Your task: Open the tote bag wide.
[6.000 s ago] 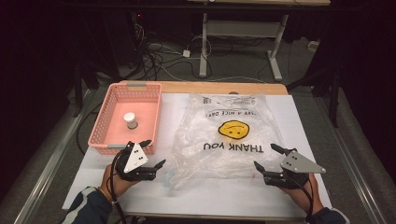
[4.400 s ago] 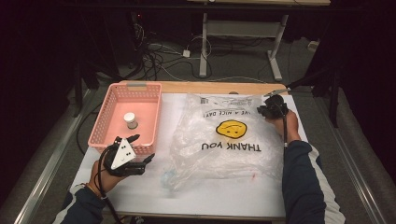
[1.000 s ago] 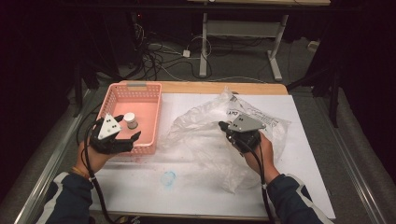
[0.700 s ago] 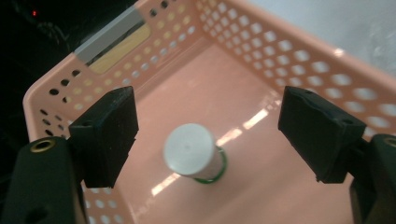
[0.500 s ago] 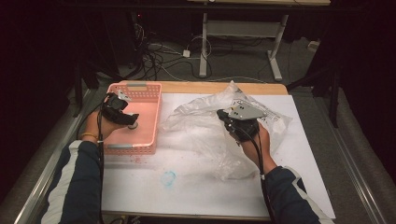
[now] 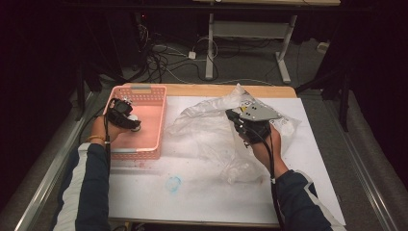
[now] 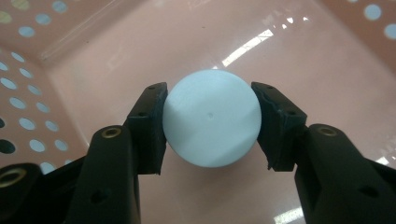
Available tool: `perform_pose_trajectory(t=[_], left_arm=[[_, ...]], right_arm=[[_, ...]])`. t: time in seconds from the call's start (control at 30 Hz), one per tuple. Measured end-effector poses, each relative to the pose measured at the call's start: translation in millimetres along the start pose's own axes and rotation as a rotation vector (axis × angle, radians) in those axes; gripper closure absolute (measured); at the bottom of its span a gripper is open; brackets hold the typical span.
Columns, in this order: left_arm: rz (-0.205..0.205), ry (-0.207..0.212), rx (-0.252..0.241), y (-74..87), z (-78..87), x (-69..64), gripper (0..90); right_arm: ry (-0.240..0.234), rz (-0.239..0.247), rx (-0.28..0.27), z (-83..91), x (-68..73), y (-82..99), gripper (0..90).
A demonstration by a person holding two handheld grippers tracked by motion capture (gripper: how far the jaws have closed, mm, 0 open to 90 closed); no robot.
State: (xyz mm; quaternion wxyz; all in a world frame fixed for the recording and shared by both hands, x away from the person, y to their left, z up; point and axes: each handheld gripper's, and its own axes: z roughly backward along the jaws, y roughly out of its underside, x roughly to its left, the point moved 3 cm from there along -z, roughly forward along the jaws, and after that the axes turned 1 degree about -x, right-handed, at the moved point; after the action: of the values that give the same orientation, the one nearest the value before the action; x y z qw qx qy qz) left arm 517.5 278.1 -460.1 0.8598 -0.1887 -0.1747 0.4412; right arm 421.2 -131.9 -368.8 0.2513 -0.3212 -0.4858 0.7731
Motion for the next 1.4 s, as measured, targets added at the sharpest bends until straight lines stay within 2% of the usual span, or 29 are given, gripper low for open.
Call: perform_pose_trajectory(t=[0.1, 0.17, 0.2, 0.3, 0.47, 0.53, 0.67, 0.7, 0.73, 0.77, 0.8, 0.83, 0.87, 0.9, 0.93, 0.97, 1.0, 1.03, 1.1, 1.13, 1.17, 1.23, 1.27, 1.3, 1.37, 1.4], left_arm=[[-0.005, -0.002, 0.005, 4.2, 2.0, 4.2, 47.7], [0.024, -0.010, -0.016, 7.7, 5.1, 9.9, 47.7], [0.019, 0.002, -0.028, 6.9, 6.4, 8.8, 47.6], [0.001, -0.002, -0.051, 2.0, 8.9, 3.2, 47.7], [-0.023, -0.039, -0.061, -3.2, 12.4, -1.8, 47.9], [-0.017, -0.032, -0.090, -4.6, 16.5, -3.2, 47.9], [-0.017, -0.026, -0.195, -10.3, 31.6, -11.7, 48.0], [-0.017, -0.026, -0.195, -10.3, 31.6, -11.7, 48.1], [-0.016, -0.024, -0.225, -11.7, 36.0, -14.7, 48.1], [-0.021, -0.004, -0.284, -14.3, 45.2, -21.8, 48.1], [-0.021, 0.004, -0.319, -15.5, 50.4, -25.7, 48.1], [-0.021, 0.004, -0.319, -15.5, 50.4, -25.7, 48.1], [-0.025, 0.026, -0.387, -17.7, 61.1, -34.2, 48.1], [-0.025, 0.026, -0.387, -17.7, 61.1, -34.2, 48.1], [-0.034, 0.045, -0.451, -20.2, 71.6, -44.6, 48.1], [-0.050, 0.048, -0.471, -21.6, 76.2, -50.7, 48.1], [-0.050, 0.048, -0.471, -21.6, 76.2, -50.7, 48.1], [-0.091, 0.047, -0.502, -24.8, 84.6, -64.4, 48.1], [-0.128, 0.069, -0.541, -27.7, 93.1, -78.9, 48.1], [-0.128, 0.069, -0.541, -27.7, 93.1, -78.9, 48.1], [-0.163, 0.090, -0.584, -30.4, 101.3, -94.5, 48.1], [-0.204, 0.115, -0.626, -33.2, 110.0, -111.2, 48.1], [-0.204, 0.115, -0.626, -33.2, 110.0, -111.2, 48.1], [-0.245, 0.136, -0.666, -36.5, 118.3, -129.9, 48.1], [-0.301, 0.155, -0.690, -39.6, 124.5, -150.3, 48.1], [-0.301, 0.155, -0.690, -39.6, 124.5, -150.3, 48.1]], right_arm=[[-0.005, 0.002, 0.000, 0.4, 1.2, -0.3, 90.0], [-0.013, -0.001, 0.002, -0.7, 2.1, 0.1, 90.0], [-0.015, 0.001, 0.005, -1.4, 2.8, 0.2, 90.0], [-0.020, 0.006, 0.012, -2.6, 5.3, 0.1, 90.0], [-0.013, 0.013, 0.010, -1.1, 5.7, -2.0, 90.0], [-0.011, 0.003, 0.006, 0.1, 4.4, -2.7, 90.0], [-0.005, -0.001, 0.003, 1.8, 1.1, -3.5, 90.0], [-0.005, -0.001, 0.003, 1.8, 1.1, -3.5, 90.0], [-0.004, -0.008, 0.003, 1.6, -0.2, -3.6, 90.0], [-0.005, -0.013, 0.003, 1.3, -0.7, -3.6, 90.0], [-0.005, -0.016, 0.005, 1.1, -0.9, -3.5, 90.0], [-0.003, -0.015, 0.007, 1.0, -1.0, -3.6, 90.0], [0.002, -0.014, 0.009, 0.8, -1.3, -3.5, 90.0], [0.009, -0.011, 0.014, 0.7, -1.7, -3.5, 90.0], [0.018, -0.005, 0.019, 0.7, -2.1, -3.9, 90.0], [0.026, 0.005, 0.022, 1.2, -2.6, -5.0, 90.0], [0.029, 0.012, 0.022, 1.8, -3.3, -6.4, 90.0], [0.030, 0.010, 0.021, 2.6, -4.4, -8.0, 90.0], [0.034, 0.004, 0.015, 4.2, -7.4, -10.9, 90.0], [0.036, 0.002, 0.014, 4.8, -8.6, -12.0, 90.0], [0.038, -0.001, 0.014, 5.3, -9.3, -12.7, 90.0], [0.043, 0.000, 0.019, 5.6, -9.7, -13.2, 90.0], [0.039, -0.001, 0.021, 5.7, -9.3, -13.2, 90.0], [0.038, 0.001, 0.023, 5.7, -8.8, -13.2, 90.0], [0.034, -0.002, 0.027, 6.0, -7.9, -12.9, 90.0], [0.032, -0.004, 0.026, 6.4, -7.3, -13.0, 90.0]])
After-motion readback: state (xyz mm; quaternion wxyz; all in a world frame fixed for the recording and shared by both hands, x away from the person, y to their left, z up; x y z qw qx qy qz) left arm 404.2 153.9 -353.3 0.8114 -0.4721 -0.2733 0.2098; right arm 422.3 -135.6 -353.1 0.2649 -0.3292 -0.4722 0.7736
